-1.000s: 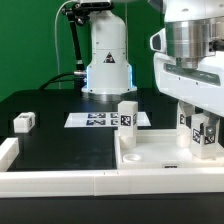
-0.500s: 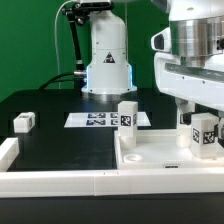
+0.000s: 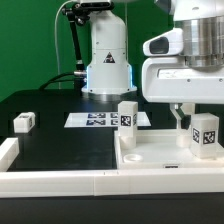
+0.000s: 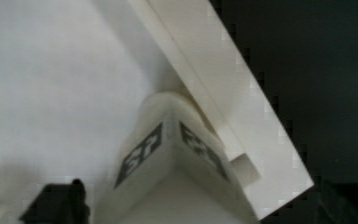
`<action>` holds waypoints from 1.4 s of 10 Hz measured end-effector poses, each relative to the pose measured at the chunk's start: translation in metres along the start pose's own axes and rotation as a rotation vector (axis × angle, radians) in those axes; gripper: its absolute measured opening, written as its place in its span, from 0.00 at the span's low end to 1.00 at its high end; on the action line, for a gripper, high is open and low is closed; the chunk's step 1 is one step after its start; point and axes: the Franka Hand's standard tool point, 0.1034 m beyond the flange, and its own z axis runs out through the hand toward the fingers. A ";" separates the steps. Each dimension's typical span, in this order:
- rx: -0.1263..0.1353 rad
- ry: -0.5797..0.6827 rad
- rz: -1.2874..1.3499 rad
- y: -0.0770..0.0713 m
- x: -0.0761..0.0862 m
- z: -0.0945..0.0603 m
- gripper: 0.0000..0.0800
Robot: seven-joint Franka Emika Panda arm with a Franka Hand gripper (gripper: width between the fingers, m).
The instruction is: Assemble square table
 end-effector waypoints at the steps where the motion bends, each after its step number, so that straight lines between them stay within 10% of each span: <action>1: -0.004 0.002 -0.069 0.000 0.000 0.000 0.81; 9: -0.025 0.016 -0.538 0.003 0.004 -0.002 0.81; 11: -0.025 0.015 -0.538 0.003 0.004 -0.001 0.48; 14: -0.026 0.016 -0.505 0.004 0.005 -0.001 0.36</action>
Offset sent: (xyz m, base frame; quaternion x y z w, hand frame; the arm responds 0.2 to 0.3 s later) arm -0.0064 -0.0017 0.0040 -0.0035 -0.0124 -0.2125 0.9771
